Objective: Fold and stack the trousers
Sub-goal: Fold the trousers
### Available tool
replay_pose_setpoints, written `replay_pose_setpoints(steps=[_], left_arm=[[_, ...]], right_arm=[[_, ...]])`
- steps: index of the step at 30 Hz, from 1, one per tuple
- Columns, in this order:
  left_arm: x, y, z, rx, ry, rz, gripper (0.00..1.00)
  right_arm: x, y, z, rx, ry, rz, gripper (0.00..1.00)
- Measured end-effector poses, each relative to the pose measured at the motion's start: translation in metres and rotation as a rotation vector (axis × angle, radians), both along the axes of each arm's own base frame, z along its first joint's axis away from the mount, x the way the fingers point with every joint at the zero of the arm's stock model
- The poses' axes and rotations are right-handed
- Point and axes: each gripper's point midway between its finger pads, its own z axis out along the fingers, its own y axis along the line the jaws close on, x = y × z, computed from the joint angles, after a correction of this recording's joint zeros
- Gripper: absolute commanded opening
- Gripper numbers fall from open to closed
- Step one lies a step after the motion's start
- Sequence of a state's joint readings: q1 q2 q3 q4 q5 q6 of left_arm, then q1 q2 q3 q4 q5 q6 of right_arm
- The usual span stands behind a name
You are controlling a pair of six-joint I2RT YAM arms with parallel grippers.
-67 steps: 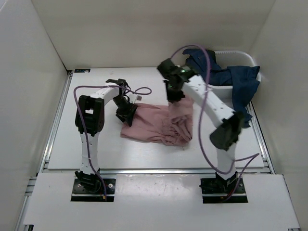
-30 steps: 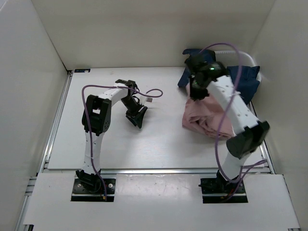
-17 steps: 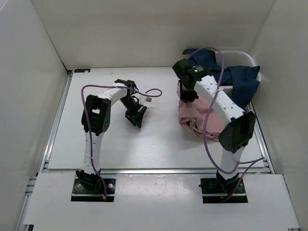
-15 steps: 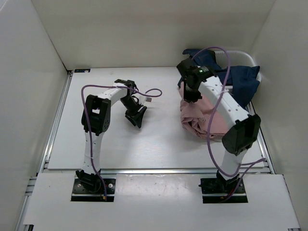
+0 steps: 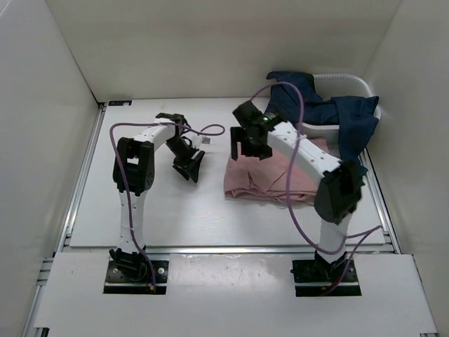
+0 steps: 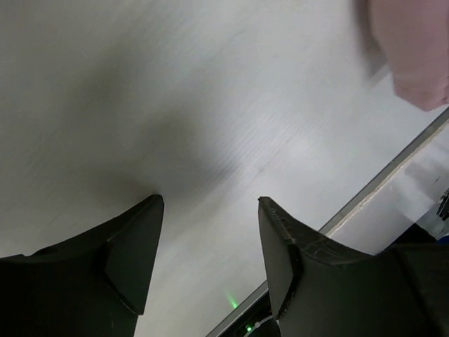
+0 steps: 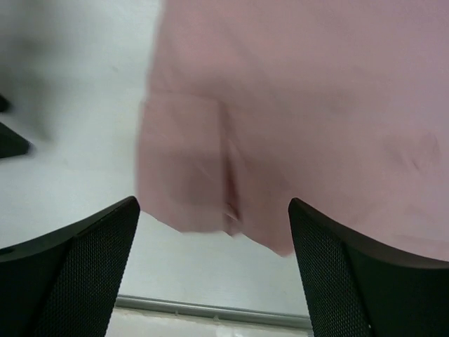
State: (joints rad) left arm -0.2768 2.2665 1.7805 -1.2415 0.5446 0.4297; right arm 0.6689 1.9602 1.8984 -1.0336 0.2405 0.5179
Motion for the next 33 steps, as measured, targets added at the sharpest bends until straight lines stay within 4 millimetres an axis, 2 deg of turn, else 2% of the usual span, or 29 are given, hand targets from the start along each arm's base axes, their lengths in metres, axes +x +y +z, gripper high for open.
replay_pose_setpoints(steps=[1, 3, 5, 7, 9, 10, 12, 14, 15, 17, 19, 23, 26, 29, 30, 33], left_arm=[[0.003, 0.007, 0.0, 0.007, -0.001, 0.016, 0.69], [0.01, 0.018, 0.002, 0.019, -0.01, 0.043, 0.72], [0.024, 0.027, 0.009, 0.03, -0.047, 0.064, 0.75], [0.041, 0.025, 0.02, 0.028, -0.113, 0.062, 0.77], [0.056, 0.011, 0.036, 0.012, -0.194, 0.033, 0.79], [0.059, 0.0, 0.043, 0.0, -0.231, 0.01, 0.79], [0.061, -0.024, 0.054, -0.032, -0.284, -0.04, 0.82], [0.055, -0.055, 0.062, -0.076, -0.319, -0.1, 0.89], [0.051, -0.067, 0.063, -0.093, -0.331, -0.126, 0.89], [0.041, -0.092, 0.064, -0.125, -0.338, -0.175, 0.95], [0.032, -0.113, 0.064, -0.151, -0.345, -0.213, 0.98], [0.023, -0.137, 0.061, -0.179, -0.362, -0.25, 0.84], [0.017, -0.136, 0.041, -0.149, -0.346, -0.249, 0.8], [0.005, -0.118, 0.008, -0.089, -0.288, -0.231, 0.76], [-0.001, -0.111, -0.001, -0.077, -0.262, -0.222, 0.76], [-0.003, -0.088, 0.002, -0.048, -0.284, -0.187, 0.75]], right_arm=[[-0.006, -0.003, -0.003, 0.017, -0.008, 0.001, 0.92], [-0.024, -0.034, -0.004, 0.034, -0.002, -0.047, 0.92], [-0.029, -0.081, 0.006, 0.076, -0.038, -0.153, 0.92], [-0.032, -0.14, 0.021, 0.106, -0.11, -0.298, 0.96], [-0.035, -0.191, 0.025, 0.098, -0.163, -0.423, 0.98], [-0.036, -0.206, 0.022, 0.087, -0.168, -0.454, 0.98], [-0.037, -0.227, 0.006, 0.082, -0.152, -0.486, 0.98], [-0.036, -0.24, -0.025, 0.084, -0.101, -0.505, 0.99], [-0.037, -0.244, -0.04, 0.089, -0.072, -0.508, 0.99], [-0.04, -0.251, -0.071, 0.108, -0.007, -0.521, 0.99], [-0.04, -0.255, -0.089, 0.121, 0.026, -0.528, 0.97], [-0.028, -0.252, -0.114, 0.158, 0.06, -0.502, 0.83], [-0.024, -0.242, -0.128, 0.188, 0.079, -0.474, 0.75], [-0.025, -0.225, -0.133, 0.213, 0.077, -0.44, 0.63], [-0.025, -0.218, -0.134, 0.223, 0.075, -0.425, 0.63], [-0.025, -0.196, -0.134, 0.245, 0.071, -0.388, 0.63]])
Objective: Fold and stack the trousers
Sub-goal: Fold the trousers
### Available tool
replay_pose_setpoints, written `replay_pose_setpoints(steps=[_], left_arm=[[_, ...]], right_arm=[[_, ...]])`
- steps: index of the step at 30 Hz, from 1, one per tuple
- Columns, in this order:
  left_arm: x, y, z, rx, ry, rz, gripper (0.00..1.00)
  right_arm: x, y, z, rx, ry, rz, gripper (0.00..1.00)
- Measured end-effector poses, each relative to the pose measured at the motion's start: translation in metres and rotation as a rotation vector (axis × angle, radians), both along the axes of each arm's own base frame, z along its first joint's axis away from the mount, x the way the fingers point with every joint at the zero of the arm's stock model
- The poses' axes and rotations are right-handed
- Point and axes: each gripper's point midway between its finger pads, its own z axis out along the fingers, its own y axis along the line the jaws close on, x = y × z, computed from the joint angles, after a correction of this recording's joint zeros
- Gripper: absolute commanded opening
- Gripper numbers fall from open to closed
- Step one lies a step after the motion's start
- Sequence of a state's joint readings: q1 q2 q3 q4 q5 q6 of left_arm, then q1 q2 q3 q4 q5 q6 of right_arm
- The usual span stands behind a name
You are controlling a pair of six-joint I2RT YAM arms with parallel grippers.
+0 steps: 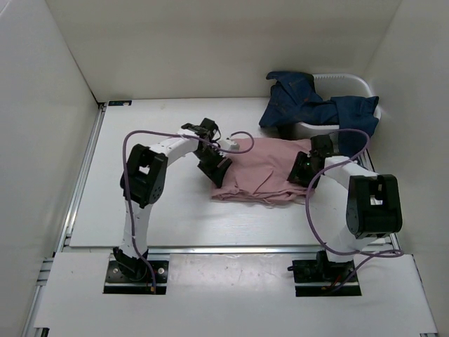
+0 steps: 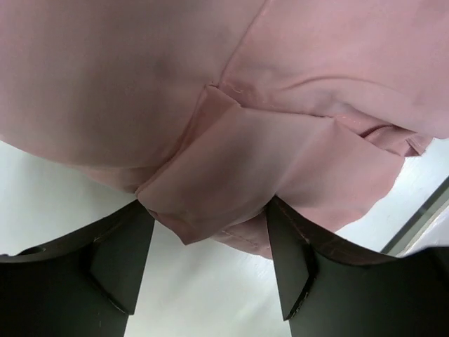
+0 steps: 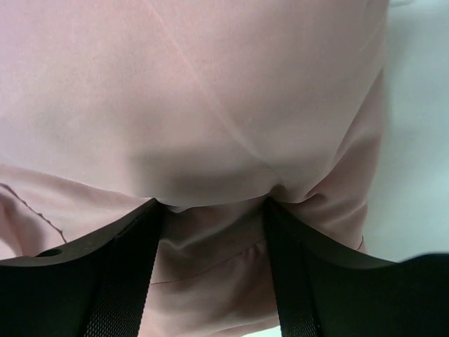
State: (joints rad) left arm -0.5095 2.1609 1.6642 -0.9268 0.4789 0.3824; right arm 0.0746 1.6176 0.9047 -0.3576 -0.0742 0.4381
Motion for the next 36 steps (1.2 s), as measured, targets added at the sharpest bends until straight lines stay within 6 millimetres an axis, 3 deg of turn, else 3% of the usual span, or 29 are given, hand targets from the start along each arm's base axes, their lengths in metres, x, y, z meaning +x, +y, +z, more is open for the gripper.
replay_pose_setpoints(steps=[7, 14, 18, 19, 23, 26, 29, 32, 34, 36], left_arm=[[-0.023, 0.076, 0.001, 0.1, -0.019, 0.1, 0.76], [-0.03, 0.163, 0.03, 0.164, -0.129, 0.25, 0.82], [-0.029, 0.179, 0.035, 0.169, -0.143, 0.282, 0.83], [-0.029, 0.182, 0.036, 0.168, -0.136, 0.291, 0.85], [-0.028, 0.194, 0.055, 0.133, -0.113, 0.354, 0.9], [-0.011, 0.212, 0.094, 0.089, -0.201, 0.449, 0.92], [0.003, 0.248, 0.155, 0.053, -0.37, 0.6, 1.0], [0.004, 0.292, 0.213, 0.083, -0.547, 0.774, 1.0], [0.0, 0.315, 0.238, 0.129, -0.623, 0.868, 1.0], [-0.004, 0.335, 0.251, 0.18, -0.656, 0.952, 1.0]], right_arm=[[-0.015, 0.072, 0.003, 0.057, -0.006, 0.145, 0.62], [-0.034, 0.141, 0.014, 0.144, -0.002, 0.24, 0.64], [-0.029, 0.153, 0.025, 0.151, -0.013, 0.238, 0.99], [-0.025, 0.152, 0.03, 0.137, -0.019, 0.236, 0.99], [-0.005, 0.125, 0.069, 0.012, -0.063, 0.197, 0.99], [0.02, 0.09, 0.14, -0.034, -0.182, 0.127, 0.99], [0.034, 0.03, 0.223, -0.059, -0.327, -0.018, 0.99], [0.019, -0.037, 0.281, -0.119, -0.416, -0.17, 0.99], [-0.004, -0.062, 0.292, -0.166, -0.411, -0.221, 0.99], [-0.026, -0.076, 0.29, -0.203, -0.373, -0.246, 0.99]])
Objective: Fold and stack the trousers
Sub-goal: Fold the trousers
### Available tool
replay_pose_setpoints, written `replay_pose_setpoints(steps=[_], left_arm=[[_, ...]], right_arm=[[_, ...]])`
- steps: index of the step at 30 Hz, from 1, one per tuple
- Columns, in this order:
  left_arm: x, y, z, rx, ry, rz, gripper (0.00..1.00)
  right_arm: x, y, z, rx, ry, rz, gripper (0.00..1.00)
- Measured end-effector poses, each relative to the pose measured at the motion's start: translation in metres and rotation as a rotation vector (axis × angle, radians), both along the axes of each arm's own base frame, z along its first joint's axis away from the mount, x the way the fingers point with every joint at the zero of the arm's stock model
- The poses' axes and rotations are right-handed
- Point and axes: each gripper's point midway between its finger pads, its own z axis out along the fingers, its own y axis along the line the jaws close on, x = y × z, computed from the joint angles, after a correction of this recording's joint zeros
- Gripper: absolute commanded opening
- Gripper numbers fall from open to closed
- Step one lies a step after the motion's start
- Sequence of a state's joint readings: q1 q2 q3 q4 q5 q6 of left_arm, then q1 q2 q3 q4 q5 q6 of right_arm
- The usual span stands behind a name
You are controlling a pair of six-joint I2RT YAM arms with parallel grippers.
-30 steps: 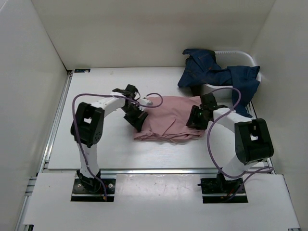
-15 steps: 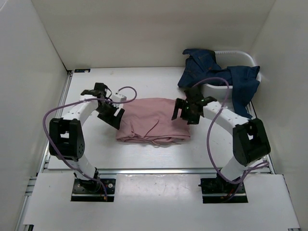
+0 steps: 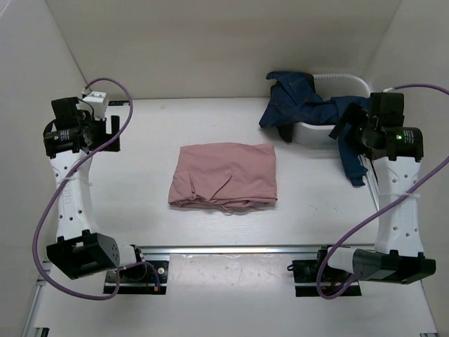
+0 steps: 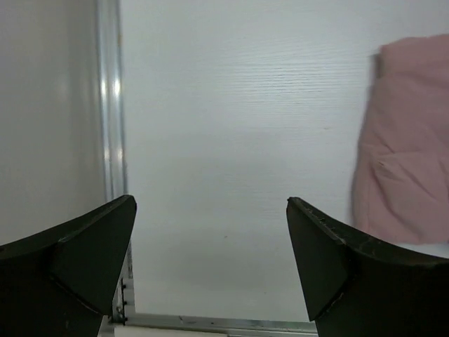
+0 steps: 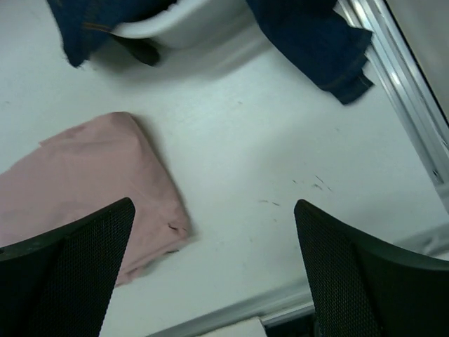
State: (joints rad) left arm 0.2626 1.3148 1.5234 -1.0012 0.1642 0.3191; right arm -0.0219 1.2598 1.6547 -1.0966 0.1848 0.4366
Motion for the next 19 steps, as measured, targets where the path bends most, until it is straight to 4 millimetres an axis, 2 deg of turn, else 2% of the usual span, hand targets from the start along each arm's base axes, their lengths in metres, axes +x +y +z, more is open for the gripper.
replay_pose_setpoints(steps=[3, 6, 10, 19], left_arm=[[-0.008, 0.024, -0.004, 0.038, 0.038, 0.139, 1.0], [-0.017, 0.033, -0.011, 0.052, 0.085, 0.223, 1.0], [-0.026, 0.035, -0.007, 0.049, 0.085, 0.269, 1.0], [-0.037, 0.033, 0.002, 0.045, 0.066, 0.288, 1.0]], right_arm=[[-0.018, -0.009, -0.008, -0.019, 0.061, -0.021, 0.99], [-0.021, -0.009, -0.016, -0.025, 0.107, -0.012, 0.99], [-0.021, -0.008, -0.023, -0.019, 0.143, -0.001, 0.99], [-0.022, -0.006, -0.024, -0.014, 0.151, 0.01, 0.99]])
